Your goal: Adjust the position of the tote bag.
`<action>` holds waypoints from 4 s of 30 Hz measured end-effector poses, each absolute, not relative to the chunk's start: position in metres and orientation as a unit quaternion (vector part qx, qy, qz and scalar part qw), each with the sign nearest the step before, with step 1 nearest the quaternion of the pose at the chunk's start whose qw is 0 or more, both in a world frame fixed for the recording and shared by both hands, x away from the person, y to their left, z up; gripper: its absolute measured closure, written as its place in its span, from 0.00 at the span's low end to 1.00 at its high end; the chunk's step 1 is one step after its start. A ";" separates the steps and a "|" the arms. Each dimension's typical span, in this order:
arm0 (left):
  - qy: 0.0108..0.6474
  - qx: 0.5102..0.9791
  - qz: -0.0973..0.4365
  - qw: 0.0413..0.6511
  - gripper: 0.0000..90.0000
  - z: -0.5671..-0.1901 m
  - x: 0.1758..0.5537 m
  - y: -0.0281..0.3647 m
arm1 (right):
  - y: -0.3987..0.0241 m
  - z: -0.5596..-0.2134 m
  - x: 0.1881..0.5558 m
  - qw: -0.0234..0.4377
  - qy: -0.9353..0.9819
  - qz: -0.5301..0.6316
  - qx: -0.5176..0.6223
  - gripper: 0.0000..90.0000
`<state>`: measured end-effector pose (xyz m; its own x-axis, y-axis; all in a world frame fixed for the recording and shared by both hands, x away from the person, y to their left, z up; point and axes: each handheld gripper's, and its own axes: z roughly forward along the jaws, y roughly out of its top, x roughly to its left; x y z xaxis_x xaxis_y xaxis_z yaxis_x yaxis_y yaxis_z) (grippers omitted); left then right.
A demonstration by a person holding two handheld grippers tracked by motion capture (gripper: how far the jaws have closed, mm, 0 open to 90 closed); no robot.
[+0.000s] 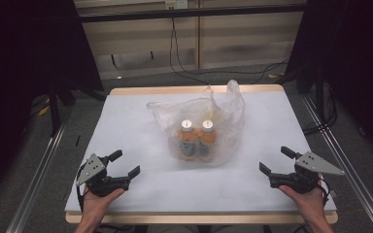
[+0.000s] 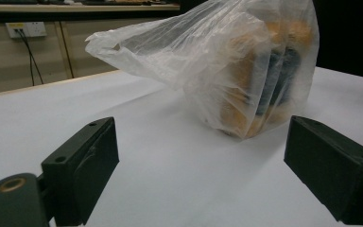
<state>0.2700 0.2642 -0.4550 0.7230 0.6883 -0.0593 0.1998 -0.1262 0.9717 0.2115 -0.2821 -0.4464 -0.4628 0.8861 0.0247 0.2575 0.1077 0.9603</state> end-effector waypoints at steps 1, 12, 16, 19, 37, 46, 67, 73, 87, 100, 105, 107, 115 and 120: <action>0.311 0.721 0.206 0.584 0.12 -0.455 0.270 0.264 | -0.282 -0.447 0.212 0.302 0.678 0.518 0.425 0.06; 0.311 0.746 0.177 0.561 0.11 -0.455 0.276 0.259 | -0.282 -0.451 0.216 0.289 0.694 0.503 0.426 0.19; 0.316 0.749 0.177 0.554 0.13 -0.454 0.277 0.258 | -0.282 -0.452 0.219 0.273 0.705 0.498 0.425 0.26; 0.316 0.752 0.174 0.552 0.15 -0.453 0.277 0.256 | -0.281 -0.451 0.220 0.262 0.709 0.498 0.425 0.29; 0.300 0.762 0.150 0.554 0.43 -0.435 0.296 0.238 | -0.274 -0.438 0.241 0.222 0.728 0.505 0.408 0.50; 0.296 0.773 0.151 0.541 0.51 -0.430 0.318 0.223 | -0.273 -0.427 0.269 0.215 0.727 0.506 0.411 0.58; 0.297 0.769 0.133 0.550 0.61 -0.424 0.370 0.209 | -0.271 -0.415 0.332 0.215 0.727 0.500 0.418 0.82; 0.309 0.774 0.127 0.538 0.58 -0.423 0.389 0.208 | -0.270 -0.418 0.348 0.217 0.739 0.475 0.426 0.74; 0.327 0.772 0.121 0.532 0.53 -0.426 0.419 0.203 | -0.255 -0.416 0.388 0.217 0.770 0.430 0.419 0.53; 0.337 0.779 0.101 0.519 0.46 -0.444 0.434 0.194 | -0.256 -0.434 0.412 0.176 0.764 0.434 0.443 0.52; 0.319 0.793 0.088 0.512 0.67 -0.441 0.436 0.184 | -0.249 -0.441 0.416 0.159 0.767 0.440 0.440 0.70; 0.313 0.793 0.088 0.516 0.78 -0.439 0.437 0.180 | -0.249 -0.442 0.416 0.156 0.767 0.440 0.439 0.78; 0.311 0.798 0.083 0.510 1.00 -0.441 0.437 0.180 | -0.245 -0.440 0.415 0.151 0.765 0.452 0.433 1.00; 0.309 0.791 0.087 0.521 1.00 -0.432 0.434 0.185 | -0.243 -0.436 0.414 0.154 0.768 0.450 0.428 1.00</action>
